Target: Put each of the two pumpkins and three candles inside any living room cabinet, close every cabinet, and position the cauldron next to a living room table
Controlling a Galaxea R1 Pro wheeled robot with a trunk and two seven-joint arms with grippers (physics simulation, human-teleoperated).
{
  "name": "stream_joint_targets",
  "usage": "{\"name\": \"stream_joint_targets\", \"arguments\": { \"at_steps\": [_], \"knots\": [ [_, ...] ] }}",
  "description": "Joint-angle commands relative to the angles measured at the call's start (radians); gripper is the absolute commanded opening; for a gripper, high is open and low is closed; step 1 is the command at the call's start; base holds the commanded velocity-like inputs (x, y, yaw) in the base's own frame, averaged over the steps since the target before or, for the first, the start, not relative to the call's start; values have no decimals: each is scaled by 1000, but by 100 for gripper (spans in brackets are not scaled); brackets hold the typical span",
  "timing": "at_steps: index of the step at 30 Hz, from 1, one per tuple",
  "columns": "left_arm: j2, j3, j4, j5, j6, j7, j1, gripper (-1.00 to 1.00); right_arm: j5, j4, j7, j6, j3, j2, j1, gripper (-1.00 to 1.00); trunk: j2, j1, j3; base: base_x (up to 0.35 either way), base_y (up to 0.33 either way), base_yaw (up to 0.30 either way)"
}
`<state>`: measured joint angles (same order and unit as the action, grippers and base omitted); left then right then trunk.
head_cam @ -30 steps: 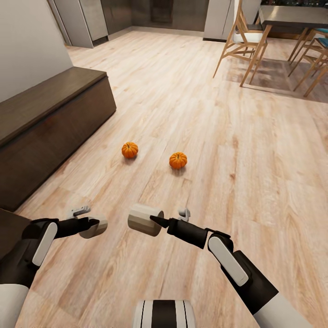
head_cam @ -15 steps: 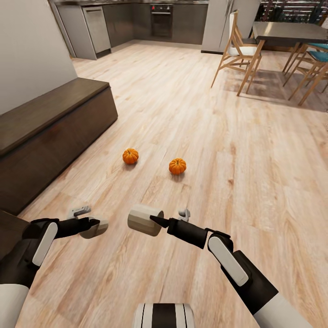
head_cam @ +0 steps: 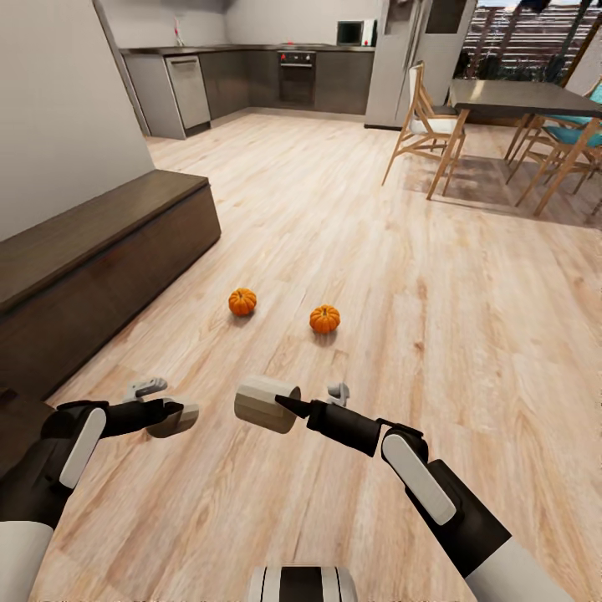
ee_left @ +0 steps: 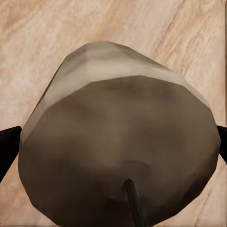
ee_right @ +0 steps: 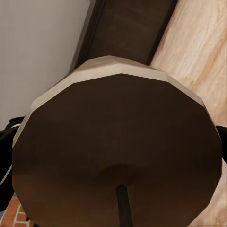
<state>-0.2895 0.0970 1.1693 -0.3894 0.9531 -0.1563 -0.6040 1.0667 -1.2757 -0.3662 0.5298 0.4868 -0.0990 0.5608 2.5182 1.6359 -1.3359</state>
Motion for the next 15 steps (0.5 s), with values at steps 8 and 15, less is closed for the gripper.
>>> {"name": "stream_joint_targets", "arguments": {
  "at_steps": [8, 15],
  "knots": [
    [7, 1, 0, 14, 3, -10, 0, -100, 3, -1, 1, 4, 2, -1, 1, -100, -2, -4, 36, -31, 0, 0],
    [10, -9, 0, 17, 3, -9, 0, -100, 4, 0, 0, 4, 1, -1, 1, -100, -3, -7, 63, -86, 0, 0]
  ]
}}
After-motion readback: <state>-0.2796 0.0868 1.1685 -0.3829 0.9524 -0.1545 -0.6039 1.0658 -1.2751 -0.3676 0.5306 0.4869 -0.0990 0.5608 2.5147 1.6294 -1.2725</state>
